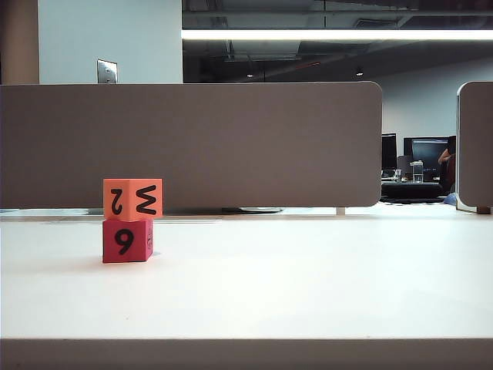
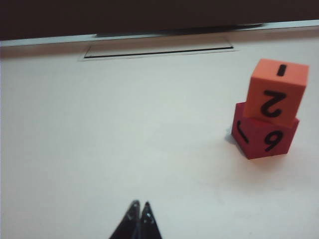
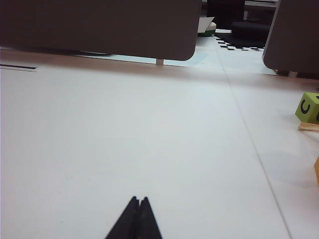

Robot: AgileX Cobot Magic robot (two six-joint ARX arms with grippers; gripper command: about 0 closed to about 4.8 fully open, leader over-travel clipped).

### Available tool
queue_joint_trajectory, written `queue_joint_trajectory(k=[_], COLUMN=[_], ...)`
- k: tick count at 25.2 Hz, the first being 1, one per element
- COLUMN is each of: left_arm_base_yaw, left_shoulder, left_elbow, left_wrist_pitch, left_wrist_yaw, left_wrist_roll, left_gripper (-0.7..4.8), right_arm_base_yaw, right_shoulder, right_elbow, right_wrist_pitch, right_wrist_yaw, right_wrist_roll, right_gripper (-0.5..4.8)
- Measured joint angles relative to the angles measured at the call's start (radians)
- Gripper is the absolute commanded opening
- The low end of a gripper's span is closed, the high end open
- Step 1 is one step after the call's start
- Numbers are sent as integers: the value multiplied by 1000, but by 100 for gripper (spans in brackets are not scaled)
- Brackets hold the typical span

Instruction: Stack the letter block on the right onto the letter block on the left.

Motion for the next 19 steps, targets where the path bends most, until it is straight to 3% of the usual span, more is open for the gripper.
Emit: queue_joint_trajectory(k=[5,19], left_arm_base_yaw=[-1,-1], left_shoulder=[0,0], left_elbow=[0,0], left_wrist_pitch=[-62,-66], left_wrist_yaw=[0,0], left_wrist_roll=[-21,-21], left_gripper=[-5,-5], right_arm_base_yaw=[0,1], right_shoulder=[0,0], right_elbow=[0,0], right_wrist_pitch=[-11,-29], right_wrist_yaw=[-1,-8], right_wrist_roll=[21,68], right_gripper=[-1,-1])
